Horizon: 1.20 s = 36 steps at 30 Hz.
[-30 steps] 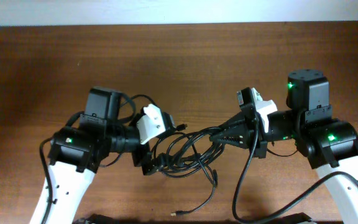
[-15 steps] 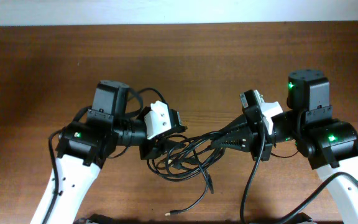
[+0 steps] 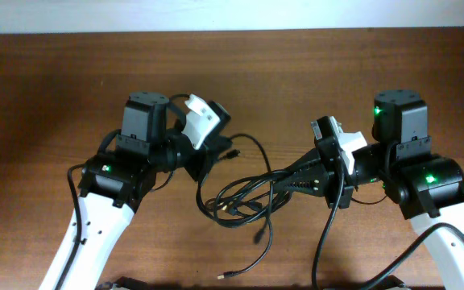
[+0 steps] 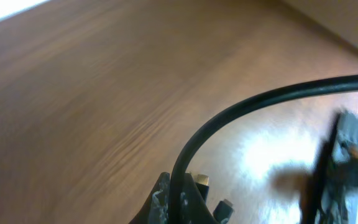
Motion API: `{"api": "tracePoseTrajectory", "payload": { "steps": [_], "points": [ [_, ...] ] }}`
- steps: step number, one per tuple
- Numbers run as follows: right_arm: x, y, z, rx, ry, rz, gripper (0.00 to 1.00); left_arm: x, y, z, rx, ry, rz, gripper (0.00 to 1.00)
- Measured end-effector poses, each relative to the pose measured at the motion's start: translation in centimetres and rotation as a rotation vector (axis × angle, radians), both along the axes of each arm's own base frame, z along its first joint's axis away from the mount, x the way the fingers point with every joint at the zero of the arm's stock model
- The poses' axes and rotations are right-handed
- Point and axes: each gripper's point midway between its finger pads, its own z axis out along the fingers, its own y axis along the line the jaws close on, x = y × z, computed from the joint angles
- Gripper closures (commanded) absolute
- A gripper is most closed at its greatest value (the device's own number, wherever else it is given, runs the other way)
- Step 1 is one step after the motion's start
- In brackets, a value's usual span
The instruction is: Untangle cables
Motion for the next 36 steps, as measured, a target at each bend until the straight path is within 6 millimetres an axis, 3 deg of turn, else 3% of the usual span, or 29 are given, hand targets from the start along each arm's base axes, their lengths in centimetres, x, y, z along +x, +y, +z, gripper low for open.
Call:
{"api": "tracePoseTrajectory", "payload": {
  "steps": [5, 10, 11, 12, 13, 19, 26, 28, 29, 32, 36],
  "points": [
    [0.3, 0.0, -0.3, -0.015, 0.002, -0.018, 0.96, 2.9, 3.7, -1.5, -0.01, 0.193, 0.451, 1.0],
    [1.6, 0.0, -1.4, -0.086, 0.036, -0.1, 0.96, 3.0, 7.3, -3.6, -0.047, 0.387, 0.846, 1.0],
    [1.9, 0.0, -1.6, -0.098, 0.042, -0.115, 0.96, 2.9, 7.9, -3.9, -0.045, 0.408, 0.898, 0.88],
    [2.1, 0.0, -1.8, -0.113, 0.05, -0.133, 0.96, 2.7, 8.6, -4.3, -0.039, 0.427, 0.959, 0.33],
    [2.3, 0.0, -1.9, -0.118, 0.052, -0.14, 0.96, 2.6, 9.1, -4.5, -0.04, 0.438, 0.998, 0.03],
    [4.0, -0.4, -3.4, -0.203, 0.102, -0.255, 0.96, 2.3, 9.8, -4.9, -0.028, 0.457, 1.057, 0.01],
    [7.1, -1.8, -5.7, -0.333, 0.227, -0.486, 0.96, 2.0, 8.6, -4.8, 0.069, 0.378, 0.848, 0.01],
    [7.7, -2.2, -6.2, -0.355, 0.247, -0.534, 0.96, 2.3, 7.2, -3.6, 0.053, 0.308, 0.717, 0.01],
    [8.0, -2.4, -6.3, -0.364, 0.256, -0.556, 0.96, 2.0, 6.0, -2.0, 0.023, 0.243, 0.606, 0.01],
    [8.2, -2.5, -6.4, -0.368, 0.281, -0.576, 0.96, -0.1, 3.2, 1.0, -0.035, 0.129, 0.341, 0.01],
    [7.9, -2.1, -5.8, -0.336, 0.283, -0.546, 0.96, -2.0, 0.8, 2.5, -0.098, 0.076, 0.118, 0.01]
  ]
}}
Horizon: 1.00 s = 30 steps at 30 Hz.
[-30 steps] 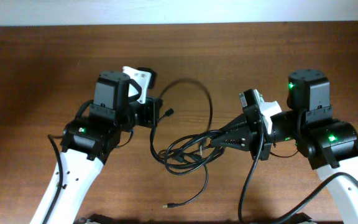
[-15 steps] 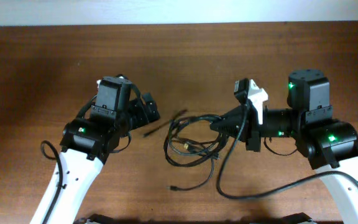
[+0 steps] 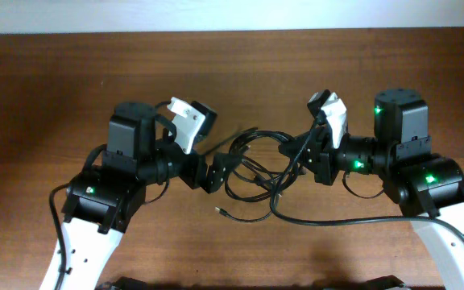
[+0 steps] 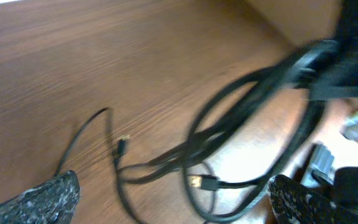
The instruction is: Untangle cables
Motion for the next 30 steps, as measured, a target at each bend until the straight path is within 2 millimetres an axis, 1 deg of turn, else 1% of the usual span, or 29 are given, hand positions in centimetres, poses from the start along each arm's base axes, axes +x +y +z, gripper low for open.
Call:
{"api": "tracePoseTrajectory", "payload": {
  "steps": [2, 4, 5, 6, 7, 8, 9, 11, 13, 14, 15, 16, 17, 18, 22, 24, 26, 27, 28, 29, 30],
  "points": [
    [-0.5, 0.4, 0.5, 0.032, -0.001, 0.037, 0.96, -0.7, -0.8, 0.7, -0.033, -0.024, -0.075, 0.01],
    [-1.1, 1.0, 1.7, 0.085, -0.023, 0.095, 0.96, -1.0, -1.2, 1.0, -0.049, -0.038, -0.107, 0.0],
    [-1.5, 1.3, 2.2, 0.112, -0.035, 0.126, 0.96, -1.1, -1.3, 1.2, -0.056, -0.044, -0.121, 0.08],
    [-2.0, 1.6, 2.9, 0.143, -0.044, 0.166, 0.96, -1.3, -1.5, 1.3, -0.063, -0.045, -0.133, 0.34],
    [-2.3, 1.7, 3.1, 0.157, -0.042, 0.183, 0.96, -1.4, -1.6, 1.4, -0.068, -0.049, -0.143, 0.5],
    [-2.5, 1.8, 3.2, 0.165, -0.04, 0.194, 0.96, -1.5, -1.7, 1.6, -0.077, -0.052, -0.152, 0.73],
    [-2.6, 1.8, 3.3, 0.172, -0.038, 0.203, 0.96, -1.5, -1.9, 1.9, -0.088, -0.064, -0.166, 1.0],
    [-2.7, 1.8, 3.4, 0.178, -0.036, 0.209, 0.96, -1.8, -2.3, 2.3, -0.11, -0.075, -0.194, 1.0],
    [-2.7, 1.8, 3.4, 0.179, -0.038, 0.21, 0.7, -2.1, -2.5, 2.5, -0.12, -0.079, -0.213, 1.0],
    [-2.7, 1.8, 3.4, 0.179, -0.033, 0.208, 0.6, -2.1, -2.5, 2.5, -0.121, -0.079, -0.214, 1.0],
    [-2.8, 1.8, 3.4, 0.178, -0.03, 0.208, 0.56, -2.1, -2.5, 2.6, -0.123, -0.082, -0.216, 1.0],
    [-2.8, 1.7, 3.1, 0.166, -0.02, 0.196, 0.43, -2.0, -2.5, 2.6, -0.123, -0.083, -0.215, 1.0],
    [-2.6, 1.6, 2.5, 0.147, 0.007, 0.172, 0.36, -1.9, -2.4, 2.6, -0.121, -0.079, -0.205, 1.0],
    [-2.2, 1.1, 1.4, 0.099, 0.04, 0.117, 0.27, -1.5, -2.2, 2.3, -0.111, -0.062, -0.167, 1.0],
    [-0.9, -0.3, -1.1, -0.021, 0.088, -0.017, 0.22, 1.2, 0.1, 1.0, -0.07, 0.037, 0.101, 1.0],
    [-0.3, -0.8, -1.6, -0.056, 0.084, -0.056, 0.21, 2.0, 0.7, 0.8, -0.09, 0.087, 0.2, 1.0],
    [0.0, -1.1, -1.9, -0.076, 0.078, -0.079, 0.19, 2.2, 0.7, 1.1, -0.124, 0.113, 0.231, 1.0],
    [0.1, -1.2, -2.0, -0.082, 0.078, -0.086, 0.15, 2.2, 0.6, 1.3, -0.144, 0.125, 0.236, 1.0],
    [0.2, -1.3, -2.0, -0.085, 0.076, -0.09, 0.13, 2.3, 0.3, 1.7, -0.169, 0.126, 0.228, 1.0],
    [0.3, -1.3, -2.1, -0.089, 0.079, -0.095, 0.13, 2.3, -0.1, 2.4, -0.2, 0.117, 0.209, 1.0],
    [0.5, -1.3, -2.4, -0.094, 0.084, -0.098, 0.12, 2.3, -0.8, 3.5, -0.25, 0.106, 0.182, 1.0]
  ]
}}
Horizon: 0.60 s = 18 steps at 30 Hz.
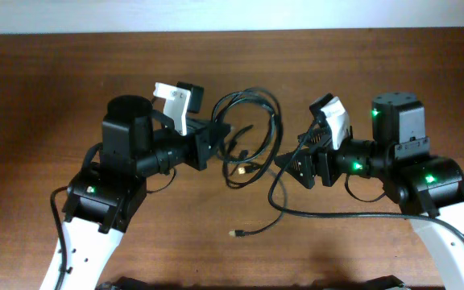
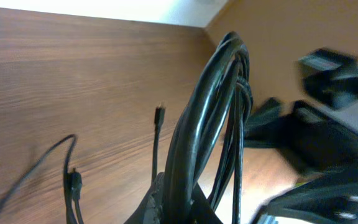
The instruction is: Untangle cables
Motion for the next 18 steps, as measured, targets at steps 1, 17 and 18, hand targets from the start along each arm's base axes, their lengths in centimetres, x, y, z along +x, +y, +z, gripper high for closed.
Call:
{"api": "tracePoseTrajectory", "payload": {
  "steps": [1, 17, 18],
  "points": [
    [0.2, 0.0, -0.3, -0.005, 0.008, -0.004, 0.11, -0.1, -0.3, 0.5, -0.029, 0.005, -0.011, 1.0],
    [5.6, -16.7, -7.7, -0.439, 0.239, -0.827, 0.01, -2.2, -1.6, 2.6, -0.121, -0.009, -0.123, 1.0],
    [5.2, -18.3, -8.0, -0.435, 0.277, -0.878, 0.01, -2.2, -1.3, 2.9, -0.116, -0.026, -0.107, 1.0]
  ]
}}
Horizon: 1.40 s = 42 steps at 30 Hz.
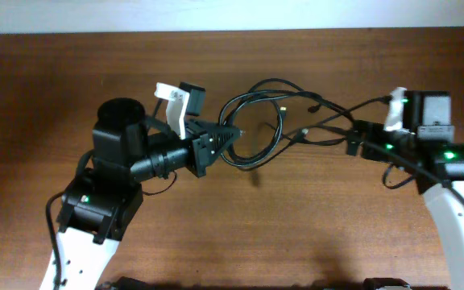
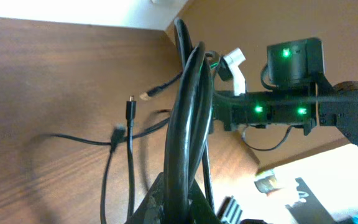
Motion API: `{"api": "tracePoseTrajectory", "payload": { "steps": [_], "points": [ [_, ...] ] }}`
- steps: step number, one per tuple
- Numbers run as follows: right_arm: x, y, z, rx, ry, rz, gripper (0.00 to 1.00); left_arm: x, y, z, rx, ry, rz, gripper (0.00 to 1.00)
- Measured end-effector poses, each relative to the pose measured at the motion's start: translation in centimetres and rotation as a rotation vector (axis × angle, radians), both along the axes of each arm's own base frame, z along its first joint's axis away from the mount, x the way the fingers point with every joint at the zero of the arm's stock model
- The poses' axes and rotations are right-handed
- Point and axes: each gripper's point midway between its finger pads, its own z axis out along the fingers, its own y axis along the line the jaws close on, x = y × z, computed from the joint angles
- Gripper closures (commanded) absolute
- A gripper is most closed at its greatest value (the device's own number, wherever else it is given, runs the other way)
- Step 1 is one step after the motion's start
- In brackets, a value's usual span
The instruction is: Untangle cables
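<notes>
A bundle of black cable loops (image 1: 281,125) hangs above the table's middle. My left gripper (image 1: 222,137) is shut on its left side. In the left wrist view the thick bundle (image 2: 188,118) rises straight out of my left gripper (image 2: 179,202), whose jaws are closed on it. Thin cables (image 1: 322,131) stretch from the loops rightward to my right gripper (image 1: 353,143), which looks shut on one of them. Two loose cable ends with small plugs (image 2: 129,101) dangle beside the bundle.
The brown wooden table (image 1: 232,234) lies under both arms, with a pale wall strip along its far edge (image 1: 216,14). My right arm (image 2: 291,106), with green lights, faces the left wrist camera behind the bundle.
My right gripper has moved from just right of centre out to the far right, and the thin cables are now stretched between the grippers. The long cable end lying on the table's front is gone from there.
Both grippers met at a tangle lying on the table's middle, the left shut on a cable. Then the left gripper stood open beside the raised tangle. Then it was shut on a bundle of loops, with the right holding a trailing cable. Now the grippers are wide apart.
</notes>
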Motion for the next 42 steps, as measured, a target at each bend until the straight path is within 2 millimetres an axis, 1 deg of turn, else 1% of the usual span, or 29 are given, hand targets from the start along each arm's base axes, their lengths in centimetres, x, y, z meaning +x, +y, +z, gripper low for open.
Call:
{"api": "tracePoseTrajectory", "payload": {
  "steps": [1, 4, 6, 8, 10, 12, 13, 15, 16, 17, 19, 20, 23, 24, 26, 28, 31, 35, 37, 40, 42],
  "points": [
    [-0.5, -1.3, -0.3, 0.017, 0.022, -0.046, 0.01, 0.0, 0.3, 0.3, 0.003, -0.016, 0.017, 1.0],
    [-0.8, -3.1, -0.4, 0.028, 0.031, -0.11, 0.01, 0.1, 0.7, 0.7, 0.011, -0.038, 0.052, 1.0],
    [-0.8, -3.3, -0.4, 0.031, 0.03, -0.116, 0.01, 0.2, 0.8, 0.7, 0.017, -0.043, 0.06, 1.0],
    [-0.9, -3.2, -0.4, 0.036, 0.032, -0.113, 0.01, 0.2, 1.0, 0.1, 0.04, -0.041, 0.061, 1.0],
    [-0.9, -2.6, -0.4, 0.06, 0.033, -0.093, 0.01, 0.2, 1.3, -0.5, 0.071, -0.036, 0.073, 1.0],
    [-0.7, -1.0, -0.1, 0.115, 0.018, 0.009, 0.01, 0.3, 1.5, -0.9, 0.096, -0.045, 0.082, 1.0],
    [-0.7, 0.8, 0.3, 0.17, -0.004, 0.125, 0.01, 0.5, 1.8, -1.3, 0.116, -0.042, 0.095, 1.0],
    [-0.9, 3.4, 1.3, 0.262, -0.045, 0.279, 0.01, 0.6, 2.1, -1.8, 0.143, -0.041, 0.113, 1.0],
    [-1.2, 5.4, 2.3, 0.336, -0.089, 0.397, 0.01, 0.8, 2.3, -1.8, 0.155, -0.049, 0.119, 1.0],
    [-1.5, 6.9, 3.3, 0.403, -0.125, 0.481, 0.01, 0.8, 2.3, -1.9, 0.161, -0.054, 0.12, 1.0],
    [-2.1, 8.7, 4.7, 0.491, -0.175, 0.587, 0.01, 0.7, 2.4, -2.1, 0.174, -0.056, 0.118, 1.0],
    [-2.4, 9.4, 5.1, 0.512, -0.191, 0.628, 0.01, 0.7, 2.4, -2.3, 0.182, -0.057, 0.116, 1.0],
    [-3.8, 12.5, 6.2, 0.554, -0.233, 0.798, 0.01, 0.3, 2.2, -2.5, 0.214, -0.101, 0.067, 1.0],
    [-4.3, 13.4, 6.3, 0.554, -0.244, 0.855, 0.01, -0.1, 2.0, -2.5, 0.22, -0.119, 0.037, 1.0],
    [-5.7, 16.0, 7.0, 0.566, -0.285, 1.008, 0.01, -1.3, 1.3, -2.6, 0.241, -0.188, -0.074, 1.0],
    [-6.5, 17.7, 7.8, 0.574, -0.338, 1.118, 0.0, -2.2, 1.0, -2.9, 0.258, -0.219, -0.136, 1.0],
    [-7.0, 18.7, 8.5, 0.588, -0.383, 1.187, 0.03, -3.4, 0.3, -2.7, 0.246, -0.274, -0.23, 1.0],
    [-7.7, 19.2, 9.5, 0.644, -0.418, 1.229, 0.05, -3.9, 0.0, -2.5, 0.236, -0.302, -0.27, 1.0],
    [-8.2, 19.5, 10.5, 0.684, -0.462, 1.27, 0.06, -4.5, 0.1, -3.2, 0.258, -0.297, -0.299, 1.0],
    [-8.5, 19.6, 11.2, 0.712, -0.501, 1.302, 0.06, -5.1, 0.3, -4.1, 0.294, -0.308, -0.336, 1.0],
    [-8.6, 19.7, 11.4, 0.722, -0.506, 1.307, 0.12, -5.0, 0.1, -4.4, 0.304, -0.317, -0.352, 1.0]
  ]
}}
